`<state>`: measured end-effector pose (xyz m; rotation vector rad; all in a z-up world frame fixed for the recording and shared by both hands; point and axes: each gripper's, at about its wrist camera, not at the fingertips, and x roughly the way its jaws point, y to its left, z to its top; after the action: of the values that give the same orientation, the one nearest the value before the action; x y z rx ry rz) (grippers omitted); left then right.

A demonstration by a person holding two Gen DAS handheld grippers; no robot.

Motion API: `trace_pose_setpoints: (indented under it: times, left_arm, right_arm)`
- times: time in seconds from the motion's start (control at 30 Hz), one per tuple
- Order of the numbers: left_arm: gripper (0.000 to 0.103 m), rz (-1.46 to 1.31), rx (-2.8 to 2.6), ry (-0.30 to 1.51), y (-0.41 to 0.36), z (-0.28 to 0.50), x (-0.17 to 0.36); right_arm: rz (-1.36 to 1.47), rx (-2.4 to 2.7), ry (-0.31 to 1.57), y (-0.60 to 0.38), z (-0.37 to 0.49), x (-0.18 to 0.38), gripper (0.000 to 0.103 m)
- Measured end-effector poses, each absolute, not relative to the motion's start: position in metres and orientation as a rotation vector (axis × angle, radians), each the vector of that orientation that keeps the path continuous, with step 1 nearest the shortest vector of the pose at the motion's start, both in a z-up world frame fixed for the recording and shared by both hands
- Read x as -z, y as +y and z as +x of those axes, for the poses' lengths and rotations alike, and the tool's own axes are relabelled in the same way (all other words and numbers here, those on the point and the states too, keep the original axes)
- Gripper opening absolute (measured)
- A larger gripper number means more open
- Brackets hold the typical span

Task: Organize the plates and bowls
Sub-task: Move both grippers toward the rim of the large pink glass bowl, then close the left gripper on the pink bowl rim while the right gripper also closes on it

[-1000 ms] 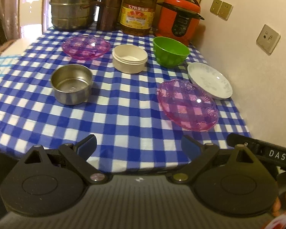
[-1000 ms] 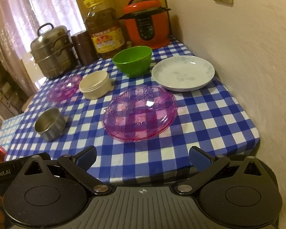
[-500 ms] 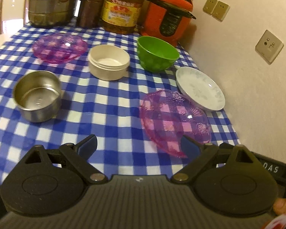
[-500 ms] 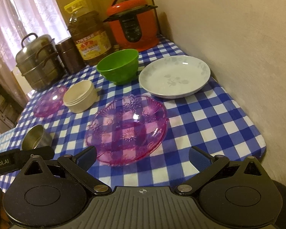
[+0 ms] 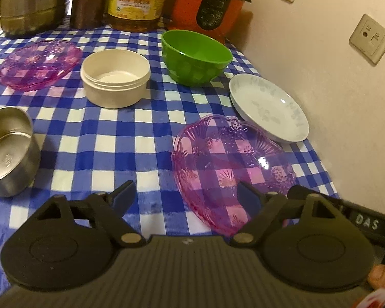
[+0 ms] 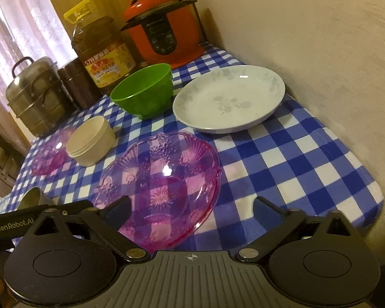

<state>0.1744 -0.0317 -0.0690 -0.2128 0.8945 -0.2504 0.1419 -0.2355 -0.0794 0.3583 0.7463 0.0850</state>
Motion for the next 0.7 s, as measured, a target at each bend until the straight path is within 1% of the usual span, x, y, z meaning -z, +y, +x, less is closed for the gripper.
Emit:
trace_pose_setpoints:
  times: [0.03,0.1,0.13,0.17,0.2,0.27,0.37,0.5,0.57,0.63,0.7]
  left_arm:
    - [0.078,-0.215,0.257,0.895,-0.032,0.178,0.071]
    - [0.076,-0.222,0.265,0.899,-0.033,0.187,0.077]
    - [0.072,-0.217,0.266,0.901,-0.034,0.190,0.079]
    - [0.066,-0.213,0.270,0.902,-0.035,0.194,0.081]
    - [0.064,-0.215,0.279,0.901,-0.036,0.197,0.083]
    - [0.059,-0.222,0.286,0.902,-0.036,0.203,0.087]
    - [0.040,-0.210,0.282,0.906,-0.039,0.209,0.093]
    - [0.031,-0.195,0.269,0.904,-0.041,0.212,0.097]
    - [0.027,-0.184,0.264,0.906,-0.041,0.212,0.098]
    - [0.021,-0.178,0.259,0.906,-0.042,0.212,0.099]
    - [0.019,-0.167,0.255,0.904,-0.042,0.212,0.099]
  right_arm:
    - [0.361,-0.087,0.746,-0.236,0.145,0.081,0.085]
    - [0.362,-0.079,0.746,-0.236,0.152,0.084,0.084]
    - [0.360,-0.075,0.744,-0.237,0.155,0.085,0.080]
    - [0.358,-0.073,0.744,-0.237,0.157,0.086,0.075]
    - [0.358,-0.071,0.746,-0.238,0.160,0.088,0.072]
    - [0.364,-0.071,0.755,-0.240,0.165,0.091,0.063]
    - [0.374,-0.060,0.757,-0.242,0.168,0.096,0.059]
    - [0.388,-0.065,0.766,-0.245,0.170,0.101,0.051]
    - [0.389,-0.069,0.774,-0.244,0.171,0.102,0.045]
    - [0.388,-0.070,0.780,-0.244,0.171,0.103,0.042]
    - [0.380,-0.066,0.781,-0.243,0.171,0.103,0.040]
